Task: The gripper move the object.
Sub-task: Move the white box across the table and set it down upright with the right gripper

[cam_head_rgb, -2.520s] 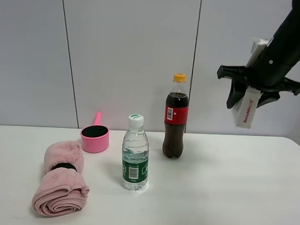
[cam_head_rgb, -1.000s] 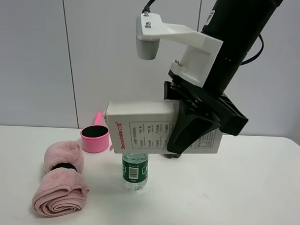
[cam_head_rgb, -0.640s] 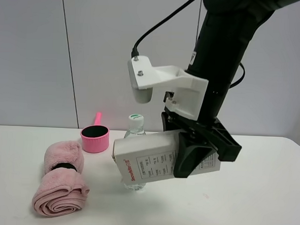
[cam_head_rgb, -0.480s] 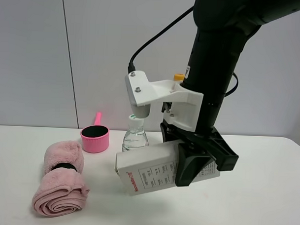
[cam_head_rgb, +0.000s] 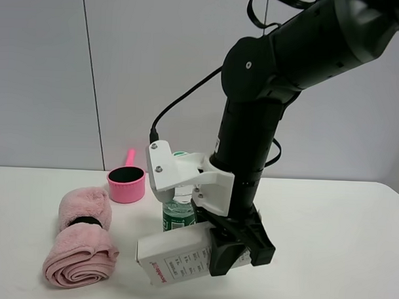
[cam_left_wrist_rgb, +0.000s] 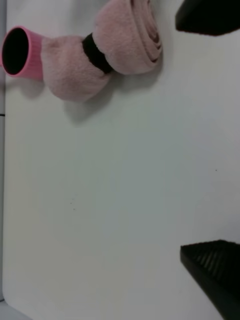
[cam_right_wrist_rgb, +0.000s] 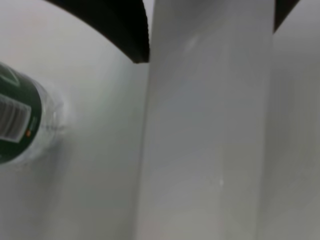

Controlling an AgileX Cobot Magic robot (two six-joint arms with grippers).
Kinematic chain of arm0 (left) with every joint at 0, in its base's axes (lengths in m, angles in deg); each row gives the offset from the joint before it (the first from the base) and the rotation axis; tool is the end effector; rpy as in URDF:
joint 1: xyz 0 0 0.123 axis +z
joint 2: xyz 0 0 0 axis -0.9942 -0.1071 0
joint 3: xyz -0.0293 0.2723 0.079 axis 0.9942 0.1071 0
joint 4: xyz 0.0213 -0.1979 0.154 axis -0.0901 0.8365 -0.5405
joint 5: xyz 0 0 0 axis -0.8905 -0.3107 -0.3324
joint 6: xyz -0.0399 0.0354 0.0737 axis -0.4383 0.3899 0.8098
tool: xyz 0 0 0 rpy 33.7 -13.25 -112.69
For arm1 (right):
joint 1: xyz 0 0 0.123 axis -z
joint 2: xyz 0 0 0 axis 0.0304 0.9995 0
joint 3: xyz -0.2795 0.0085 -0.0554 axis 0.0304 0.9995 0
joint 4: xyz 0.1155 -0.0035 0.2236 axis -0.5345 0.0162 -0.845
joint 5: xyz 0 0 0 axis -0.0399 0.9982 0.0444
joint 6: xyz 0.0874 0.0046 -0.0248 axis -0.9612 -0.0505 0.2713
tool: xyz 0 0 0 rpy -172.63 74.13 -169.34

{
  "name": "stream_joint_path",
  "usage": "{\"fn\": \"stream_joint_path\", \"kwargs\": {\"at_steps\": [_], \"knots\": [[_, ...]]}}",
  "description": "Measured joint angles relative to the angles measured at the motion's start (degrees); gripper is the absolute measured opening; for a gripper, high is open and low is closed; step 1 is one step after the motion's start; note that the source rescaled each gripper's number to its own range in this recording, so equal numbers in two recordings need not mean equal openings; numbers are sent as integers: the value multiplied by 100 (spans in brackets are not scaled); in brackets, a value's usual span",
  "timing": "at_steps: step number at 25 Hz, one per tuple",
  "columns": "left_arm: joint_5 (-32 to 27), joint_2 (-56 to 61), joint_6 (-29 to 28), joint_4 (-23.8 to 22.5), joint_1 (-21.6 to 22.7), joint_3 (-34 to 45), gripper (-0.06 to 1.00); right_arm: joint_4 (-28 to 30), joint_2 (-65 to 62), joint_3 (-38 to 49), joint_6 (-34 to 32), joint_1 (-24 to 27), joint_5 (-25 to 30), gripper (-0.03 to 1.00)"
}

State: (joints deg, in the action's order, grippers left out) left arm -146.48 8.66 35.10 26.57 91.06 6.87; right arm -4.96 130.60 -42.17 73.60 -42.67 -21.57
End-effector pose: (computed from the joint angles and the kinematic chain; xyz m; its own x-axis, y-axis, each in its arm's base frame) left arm -0.0063 -0.0054 0.2800 -0.4372 -0.0380 -0.8986 -0.0731 0.9973 -0.0066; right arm 0.2781 0.2572 0.1726 0.4038 -0.8996 -0.1664 -0.9148 -0.3944 -0.0876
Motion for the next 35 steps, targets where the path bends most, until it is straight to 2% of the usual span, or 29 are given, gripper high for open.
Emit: {"fn": "stream_joint_path", "kwargs": {"at_steps": [11, 21, 32, 35], "knots": [[0, 0, 0, 0, 0, 0, 100, -136, 406, -5, 0, -11, -461, 0], [0, 0, 0, 0, 0, 0, 100, -261, 648, -5, -28, -11, -514, 0], [0, 0, 0, 0, 0, 0, 100, -299, 722, -5, -565, -11, -626, 0], [0, 0, 0, 0, 0, 0, 100, -294, 727, -5, -689, -11, -598, 10]]}}
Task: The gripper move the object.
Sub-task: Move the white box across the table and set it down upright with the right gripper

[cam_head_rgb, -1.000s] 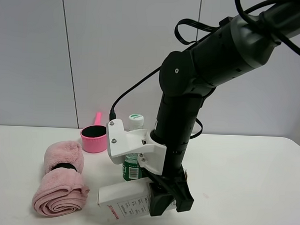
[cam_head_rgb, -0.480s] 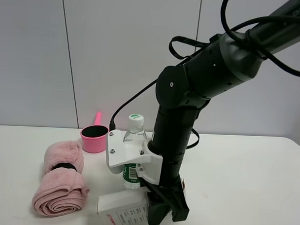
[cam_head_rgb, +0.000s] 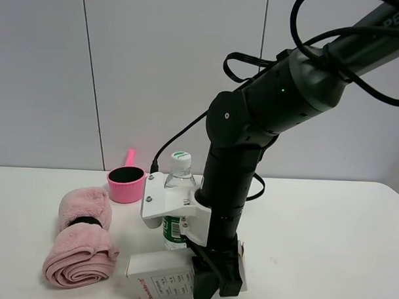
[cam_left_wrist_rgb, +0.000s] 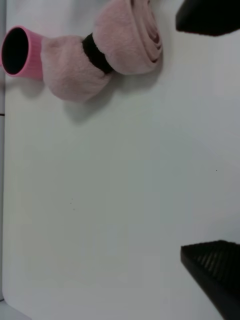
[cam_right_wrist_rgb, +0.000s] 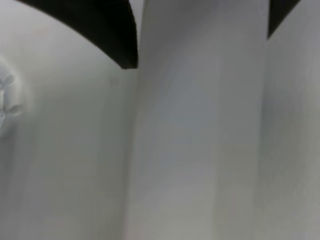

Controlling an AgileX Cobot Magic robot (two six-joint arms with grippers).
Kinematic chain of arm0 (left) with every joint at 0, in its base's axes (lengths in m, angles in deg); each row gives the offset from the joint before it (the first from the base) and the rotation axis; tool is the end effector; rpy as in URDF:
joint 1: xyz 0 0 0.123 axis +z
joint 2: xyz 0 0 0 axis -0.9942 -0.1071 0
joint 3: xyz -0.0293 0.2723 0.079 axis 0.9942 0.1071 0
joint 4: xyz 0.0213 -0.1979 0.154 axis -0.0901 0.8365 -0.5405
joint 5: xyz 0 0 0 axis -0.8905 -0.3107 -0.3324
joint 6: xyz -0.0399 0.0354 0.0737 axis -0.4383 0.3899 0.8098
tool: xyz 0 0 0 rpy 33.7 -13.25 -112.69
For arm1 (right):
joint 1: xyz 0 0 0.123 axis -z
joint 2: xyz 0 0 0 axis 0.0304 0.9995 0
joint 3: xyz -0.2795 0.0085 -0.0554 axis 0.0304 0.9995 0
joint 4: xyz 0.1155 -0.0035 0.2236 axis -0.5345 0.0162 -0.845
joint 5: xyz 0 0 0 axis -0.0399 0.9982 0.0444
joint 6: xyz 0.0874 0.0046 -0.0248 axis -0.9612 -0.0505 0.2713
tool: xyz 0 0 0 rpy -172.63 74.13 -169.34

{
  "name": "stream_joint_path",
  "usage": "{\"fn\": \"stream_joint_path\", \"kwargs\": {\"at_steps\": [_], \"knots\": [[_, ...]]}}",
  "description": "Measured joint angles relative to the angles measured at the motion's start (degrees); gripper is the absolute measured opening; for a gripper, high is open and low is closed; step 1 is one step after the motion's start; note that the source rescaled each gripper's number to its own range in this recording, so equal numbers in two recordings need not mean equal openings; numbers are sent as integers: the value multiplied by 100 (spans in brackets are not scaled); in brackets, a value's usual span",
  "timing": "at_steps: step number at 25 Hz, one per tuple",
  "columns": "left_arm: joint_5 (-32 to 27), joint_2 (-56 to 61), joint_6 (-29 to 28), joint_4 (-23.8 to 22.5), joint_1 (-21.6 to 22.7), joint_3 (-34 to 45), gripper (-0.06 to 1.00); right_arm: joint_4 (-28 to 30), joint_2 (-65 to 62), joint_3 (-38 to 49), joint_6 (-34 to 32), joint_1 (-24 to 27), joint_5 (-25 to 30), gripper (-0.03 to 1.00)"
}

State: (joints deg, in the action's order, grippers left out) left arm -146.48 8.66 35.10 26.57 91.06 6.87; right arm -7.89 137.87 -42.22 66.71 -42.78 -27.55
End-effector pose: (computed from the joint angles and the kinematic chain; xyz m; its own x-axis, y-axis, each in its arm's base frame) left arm -0.0063 -0.0054 0.2800 -0.4372 -0.0380 -0.8986 -0.0731 0.9973 -0.0066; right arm 0.2861 0.2681 0.1254 0.2429 -0.9506 -0.1932 -0.9699 -0.2412 -0.0325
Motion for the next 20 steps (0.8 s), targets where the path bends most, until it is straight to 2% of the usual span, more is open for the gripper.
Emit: {"fn": "stream_joint_path", "kwargs": {"at_steps": [3, 6, 20], "knots": [[0, 0, 0, 0, 0, 0, 100, 5, -1, 0, -184, 0, 0, 26], [0, 0, 0, 0, 0, 0, 100, 10, -1, 0, -304, 0, 0, 33], [0, 0, 0, 0, 0, 0, 100, 4, -364, 0, -613, 0, 0, 36]]}}
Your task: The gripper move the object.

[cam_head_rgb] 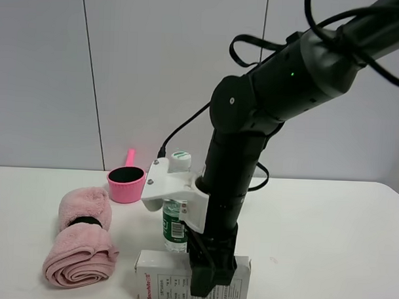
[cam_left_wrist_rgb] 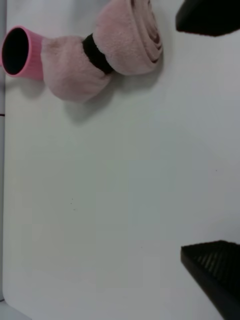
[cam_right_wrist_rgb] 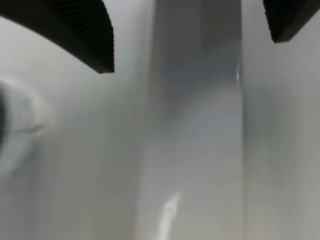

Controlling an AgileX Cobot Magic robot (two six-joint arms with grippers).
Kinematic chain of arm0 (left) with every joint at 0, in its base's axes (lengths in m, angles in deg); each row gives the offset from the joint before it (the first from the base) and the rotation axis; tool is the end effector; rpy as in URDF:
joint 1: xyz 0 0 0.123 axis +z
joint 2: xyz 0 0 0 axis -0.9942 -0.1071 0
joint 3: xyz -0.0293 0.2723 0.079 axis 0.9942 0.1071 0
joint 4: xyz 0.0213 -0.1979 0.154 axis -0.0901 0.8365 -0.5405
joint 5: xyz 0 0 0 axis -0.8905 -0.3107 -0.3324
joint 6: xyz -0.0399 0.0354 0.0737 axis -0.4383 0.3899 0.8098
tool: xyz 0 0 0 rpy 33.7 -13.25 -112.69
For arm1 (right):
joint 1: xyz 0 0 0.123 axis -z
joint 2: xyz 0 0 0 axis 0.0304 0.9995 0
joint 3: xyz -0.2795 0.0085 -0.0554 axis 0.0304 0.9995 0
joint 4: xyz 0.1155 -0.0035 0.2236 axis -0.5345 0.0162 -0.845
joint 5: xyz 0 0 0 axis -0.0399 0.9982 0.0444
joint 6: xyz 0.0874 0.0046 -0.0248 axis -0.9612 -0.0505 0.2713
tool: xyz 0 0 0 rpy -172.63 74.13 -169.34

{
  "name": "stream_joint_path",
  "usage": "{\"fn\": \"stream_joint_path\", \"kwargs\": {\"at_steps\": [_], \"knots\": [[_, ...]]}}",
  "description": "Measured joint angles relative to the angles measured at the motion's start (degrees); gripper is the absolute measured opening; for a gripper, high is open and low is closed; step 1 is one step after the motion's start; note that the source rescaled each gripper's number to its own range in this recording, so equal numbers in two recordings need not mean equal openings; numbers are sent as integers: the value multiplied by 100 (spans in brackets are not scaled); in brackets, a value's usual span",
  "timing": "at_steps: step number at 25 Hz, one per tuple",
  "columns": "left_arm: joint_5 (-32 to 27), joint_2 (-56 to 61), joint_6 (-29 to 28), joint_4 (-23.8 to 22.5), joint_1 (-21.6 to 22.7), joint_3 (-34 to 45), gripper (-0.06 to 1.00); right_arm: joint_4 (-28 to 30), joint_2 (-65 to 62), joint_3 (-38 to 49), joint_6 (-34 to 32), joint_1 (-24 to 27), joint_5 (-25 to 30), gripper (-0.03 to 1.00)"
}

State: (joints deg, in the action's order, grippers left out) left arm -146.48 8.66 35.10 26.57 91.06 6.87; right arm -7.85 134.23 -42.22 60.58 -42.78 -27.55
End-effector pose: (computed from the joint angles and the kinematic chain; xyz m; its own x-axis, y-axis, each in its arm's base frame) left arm -0.0063 -0.0054 0.2800 -0.4372 -0.0380 -0.8986 -0.0731 0.9973 -0.0066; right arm 0.2854 0.2674 0.1503 0.1485 -0.9621 -0.2285 -0.9884 -0.1371 -0.0651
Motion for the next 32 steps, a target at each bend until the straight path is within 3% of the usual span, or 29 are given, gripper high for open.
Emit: {"fn": "stream_joint_path", "kwargs": {"at_steps": [3, 7, 9, 14, 20, 23, 27, 32], "knots": [[0, 0, 0, 0, 0, 0, 100, -44, -448, 0, -53, 0, -106, 45], [0, 0, 0, 0, 0, 0, 100, -210, -1168, 0, -443, 0, -585, 75], [0, 0, 0, 0, 0, 0, 100, -227, -1580, 0, -677, 0, -740, 83], [0, 0, 0, 0, 0, 0, 100, -270, -2609, 0, -1135, 0, -836, 88], [0, 0, 0, 0, 0, 0, 100, -133, -3797, 0, -2190, 0, -870, 88], [0, 0, 0, 0, 0, 0, 100, 393, -4383, 0, -2802, 0, -874, 88], [0, 0, 0, 0, 0, 0, 100, 1633, -5043, 0, -3928, 0, -815, 88], [0, 0, 0, 0, 0, 0, 100, 3048, -5658, 0, -5359, 0, -50, 88]]}}
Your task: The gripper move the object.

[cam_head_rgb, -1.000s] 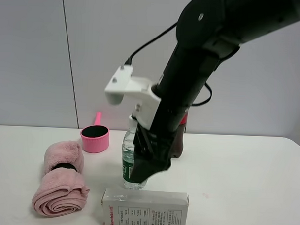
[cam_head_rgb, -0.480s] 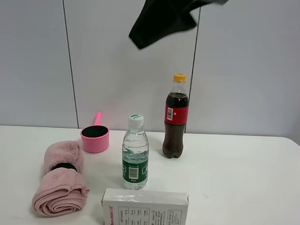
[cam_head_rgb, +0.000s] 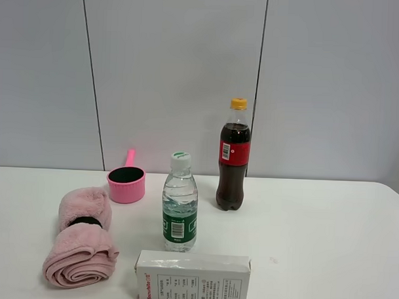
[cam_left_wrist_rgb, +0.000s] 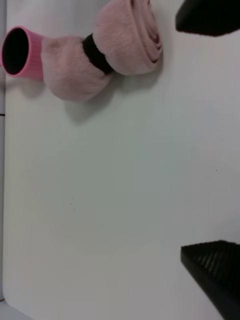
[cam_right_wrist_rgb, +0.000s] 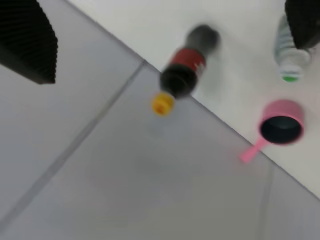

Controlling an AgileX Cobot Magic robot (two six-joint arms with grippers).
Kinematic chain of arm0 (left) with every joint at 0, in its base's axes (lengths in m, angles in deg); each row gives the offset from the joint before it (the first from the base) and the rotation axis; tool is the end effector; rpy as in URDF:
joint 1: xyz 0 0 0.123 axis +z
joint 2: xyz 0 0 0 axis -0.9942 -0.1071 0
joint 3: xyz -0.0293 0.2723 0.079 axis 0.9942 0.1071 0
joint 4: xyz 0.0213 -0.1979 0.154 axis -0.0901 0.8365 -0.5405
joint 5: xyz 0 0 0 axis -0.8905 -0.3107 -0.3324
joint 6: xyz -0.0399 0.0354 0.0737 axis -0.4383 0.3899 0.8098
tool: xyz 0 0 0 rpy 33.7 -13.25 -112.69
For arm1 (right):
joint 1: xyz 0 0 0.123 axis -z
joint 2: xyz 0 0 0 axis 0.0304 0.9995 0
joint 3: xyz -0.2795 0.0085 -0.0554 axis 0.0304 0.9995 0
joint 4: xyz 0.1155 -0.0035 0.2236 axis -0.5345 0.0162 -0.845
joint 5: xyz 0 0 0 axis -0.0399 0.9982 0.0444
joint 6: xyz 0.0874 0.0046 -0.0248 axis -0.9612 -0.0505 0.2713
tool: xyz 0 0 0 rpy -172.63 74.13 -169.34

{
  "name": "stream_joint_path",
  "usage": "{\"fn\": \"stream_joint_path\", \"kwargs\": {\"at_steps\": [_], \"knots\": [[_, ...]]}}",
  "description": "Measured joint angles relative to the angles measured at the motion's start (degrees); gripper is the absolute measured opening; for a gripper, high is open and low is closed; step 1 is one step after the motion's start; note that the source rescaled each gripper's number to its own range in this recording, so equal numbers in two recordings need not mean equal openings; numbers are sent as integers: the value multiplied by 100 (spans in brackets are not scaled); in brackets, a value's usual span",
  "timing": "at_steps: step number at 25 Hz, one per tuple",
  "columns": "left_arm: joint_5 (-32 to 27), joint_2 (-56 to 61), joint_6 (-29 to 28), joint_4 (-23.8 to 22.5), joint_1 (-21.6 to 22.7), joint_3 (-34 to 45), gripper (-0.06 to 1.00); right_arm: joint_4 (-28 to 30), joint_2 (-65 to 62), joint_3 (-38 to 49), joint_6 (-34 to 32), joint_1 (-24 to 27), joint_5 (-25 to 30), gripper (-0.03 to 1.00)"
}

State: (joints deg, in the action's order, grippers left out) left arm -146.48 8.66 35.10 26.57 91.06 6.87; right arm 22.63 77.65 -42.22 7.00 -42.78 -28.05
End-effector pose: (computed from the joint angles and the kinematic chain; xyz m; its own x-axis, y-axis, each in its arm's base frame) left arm -0.0063 -0.0054 0.2800 -0.4372 -0.0380 -0.8986 -0.0731 0.9973 -0.0066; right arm 0.1580 0.1112 0.4664 -0.0530 -0.5820 -0.8114 -0.5598 0.6902 -0.4585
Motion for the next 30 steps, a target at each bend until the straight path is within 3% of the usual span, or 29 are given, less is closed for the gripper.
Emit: {"fn": "stream_joint_path", "kwargs": {"at_steps": [3, 5, 10, 14, 21, 24, 30], "knots": [[0, 0, 0, 0, 0, 0, 100, 252, -226, 68, -458, 0, 613, 88], [0, 0, 0, 0, 0, 0, 100, 252, -450, 341, -515, 0, 735, 88], [0, 0, 0, 0, 0, 0, 100, -141, -1443, 1815, -540, 167, 170, 88], [0, 0, 0, 0, 0, 0, 100, -968, -2353, 2836, -540, 1199, -240, 88], [0, 0, 0, 0, 0, 0, 100, -1929, -3713, 3905, -540, 3481, -58, 88], [0, 0, 0, 0, 0, 0, 100, -2291, -4193, 4185, -540, 3970, 293, 88], [0, 0, 0, 0, 0, 0, 100, -2597, -4878, 4580, -540, 4067, 783, 88]]}}
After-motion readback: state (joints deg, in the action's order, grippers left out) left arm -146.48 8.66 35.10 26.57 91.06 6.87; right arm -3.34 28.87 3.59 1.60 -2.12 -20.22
